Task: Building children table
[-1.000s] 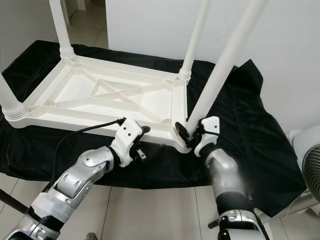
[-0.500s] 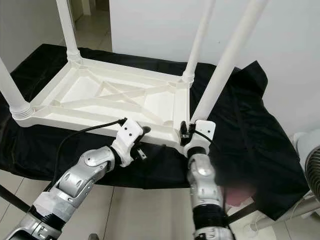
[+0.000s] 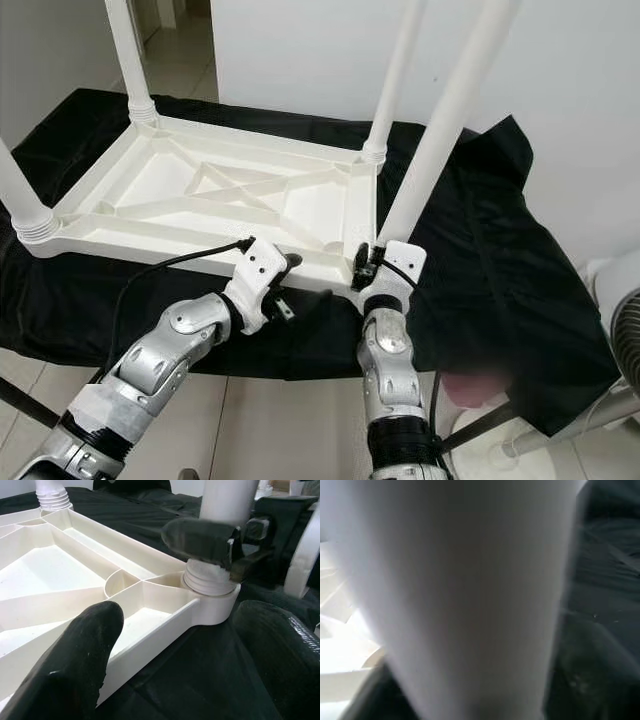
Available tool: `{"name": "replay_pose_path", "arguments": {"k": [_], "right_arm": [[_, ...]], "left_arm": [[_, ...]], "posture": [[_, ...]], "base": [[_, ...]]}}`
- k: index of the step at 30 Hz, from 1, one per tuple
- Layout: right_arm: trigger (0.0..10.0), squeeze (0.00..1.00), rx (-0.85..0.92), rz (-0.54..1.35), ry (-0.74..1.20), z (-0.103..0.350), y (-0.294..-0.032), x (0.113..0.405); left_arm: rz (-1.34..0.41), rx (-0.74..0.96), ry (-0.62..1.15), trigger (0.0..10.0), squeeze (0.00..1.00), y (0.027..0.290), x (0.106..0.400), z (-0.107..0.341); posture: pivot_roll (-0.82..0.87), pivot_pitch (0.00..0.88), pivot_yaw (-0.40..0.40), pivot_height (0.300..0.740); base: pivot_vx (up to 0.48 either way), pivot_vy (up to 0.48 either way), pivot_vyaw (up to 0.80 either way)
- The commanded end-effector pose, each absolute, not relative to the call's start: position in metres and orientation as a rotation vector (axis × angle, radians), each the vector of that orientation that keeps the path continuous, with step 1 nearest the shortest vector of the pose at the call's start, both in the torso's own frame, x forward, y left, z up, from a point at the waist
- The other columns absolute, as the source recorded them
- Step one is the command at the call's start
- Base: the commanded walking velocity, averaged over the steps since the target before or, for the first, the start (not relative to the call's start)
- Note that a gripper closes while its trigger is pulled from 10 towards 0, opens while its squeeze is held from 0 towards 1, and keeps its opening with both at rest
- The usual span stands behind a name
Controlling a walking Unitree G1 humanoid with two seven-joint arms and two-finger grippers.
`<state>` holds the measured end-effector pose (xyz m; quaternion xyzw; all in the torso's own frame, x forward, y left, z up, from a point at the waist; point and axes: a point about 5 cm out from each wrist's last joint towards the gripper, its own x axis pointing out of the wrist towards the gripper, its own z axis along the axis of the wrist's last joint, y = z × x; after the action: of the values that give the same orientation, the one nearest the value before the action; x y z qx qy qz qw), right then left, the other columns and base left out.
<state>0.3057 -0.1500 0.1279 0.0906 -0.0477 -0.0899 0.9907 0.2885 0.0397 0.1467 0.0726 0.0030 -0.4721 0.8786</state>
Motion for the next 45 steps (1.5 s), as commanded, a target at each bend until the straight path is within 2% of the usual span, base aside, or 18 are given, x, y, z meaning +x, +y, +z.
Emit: {"name": "replay_pose_path", "arguments": {"k": [1,8,12,13,19,24,30,31,45], "right_arm": [[10.0,1.0,0.195,-0.179,-0.104,0.129,-0.156,0.304],[10.0,1.0,0.157,-0.018,-0.154,0.137,-0.16,0.299],[10.0,1.0,0.154,0.006,-0.156,0.138,-0.16,0.299],[10.0,0.0,0.134,0.055,-0.169,0.138,-0.165,0.298],[10.0,0.0,0.095,0.151,-0.184,0.138,-0.176,0.297],[10.0,0.0,-0.05,0.344,-0.16,0.14,-0.192,0.303],[10.0,0.0,-0.092,0.464,-0.13,0.141,-0.188,0.307],[10.0,0.0,-0.127,0.512,-0.111,0.14,-0.185,0.31],[10.0,0.0,-0.129,0.618,-0.114,0.141,-0.183,0.312]], "left_arm": [[-1.081,0.144,0.007,10.0,0.0,0.035,0.284,0.149],[-1.095,0.155,0.001,10.0,0.0,0.035,0.278,0.15],[-1.098,0.156,0.0,10.0,0.0,0.034,0.278,0.15],[-1.103,0.153,-0.003,10.0,0.0,0.033,0.276,0.15],[-1.116,0.152,-0.003,10.0,0.0,0.032,0.274,0.149],[-1.129,0.139,0.004,10.0,0.0,0.031,0.273,0.149],[-1.133,0.137,0.012,10.0,0.0,0.032,0.274,0.149],[-1.145,0.137,0.017,10.0,0.0,0.031,0.273,0.15],[-1.154,0.153,0.029,10.0,0.0,0.033,0.274,0.149]], "posture": [[-0.01,0.032,-0.072,0.74],[-0.01,0.052,-0.071,0.74],[-0.01,0.052,-0.071,0.74],[-0.02,0.046,-0.07,0.74],[-0.02,0.044,-0.066,0.74],[-0.04,0.062,-0.042,0.74],[-0.04,0.068,-0.022,0.74],[-0.05,0.077,0.007,0.74],[-0.04,0.08,-0.009,0.74]], "base": [[0.0,0.0,0.0],[0.0,0.0,0.0],[0.0,0.0,0.0],[0.0,0.0,0.0],[0.0,0.0,0.0],[0.0,0.0,0.0],[0.0,0.0,0.0],[0.0,0.0,0.0],[0.0,0.0,0.0]]}}
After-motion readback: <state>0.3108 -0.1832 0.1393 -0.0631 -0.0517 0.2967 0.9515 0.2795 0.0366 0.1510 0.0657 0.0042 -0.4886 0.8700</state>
